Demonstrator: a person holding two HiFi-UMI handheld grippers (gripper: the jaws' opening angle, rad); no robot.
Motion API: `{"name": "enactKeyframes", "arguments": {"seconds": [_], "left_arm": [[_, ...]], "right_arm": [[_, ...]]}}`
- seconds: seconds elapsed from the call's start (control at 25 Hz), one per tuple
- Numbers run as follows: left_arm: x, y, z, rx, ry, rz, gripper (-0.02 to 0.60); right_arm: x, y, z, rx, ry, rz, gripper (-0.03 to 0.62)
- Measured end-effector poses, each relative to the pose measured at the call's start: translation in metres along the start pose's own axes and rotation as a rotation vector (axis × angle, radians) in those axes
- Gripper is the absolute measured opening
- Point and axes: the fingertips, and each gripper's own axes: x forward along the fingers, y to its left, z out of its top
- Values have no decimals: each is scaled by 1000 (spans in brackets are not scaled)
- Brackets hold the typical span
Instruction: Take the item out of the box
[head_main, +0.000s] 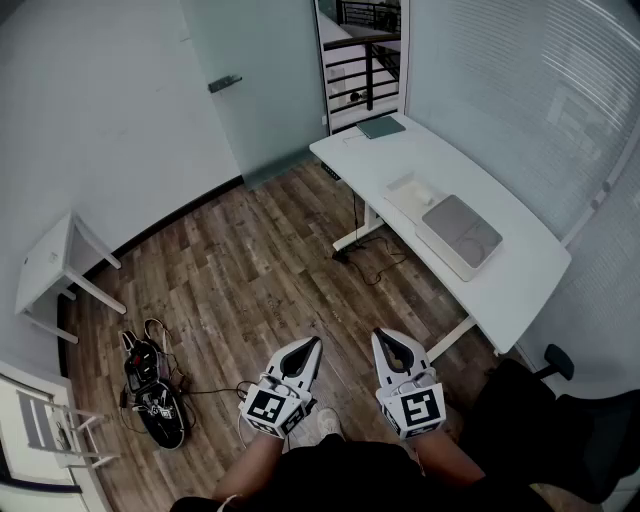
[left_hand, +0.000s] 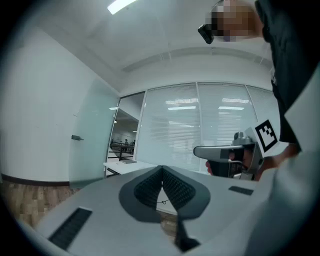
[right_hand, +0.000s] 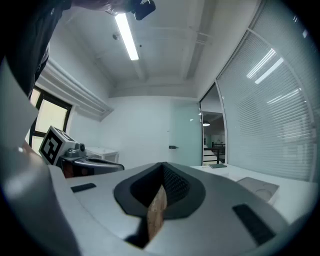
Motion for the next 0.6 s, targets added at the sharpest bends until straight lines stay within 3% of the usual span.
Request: {"name": "enactKeyframes", "arguments": {"seconds": [0.6], "left_arm": [[-14,16,-21,-45,59,46,12]], "right_arm": [[-3,6,-13,68,14,-17,6]]}}
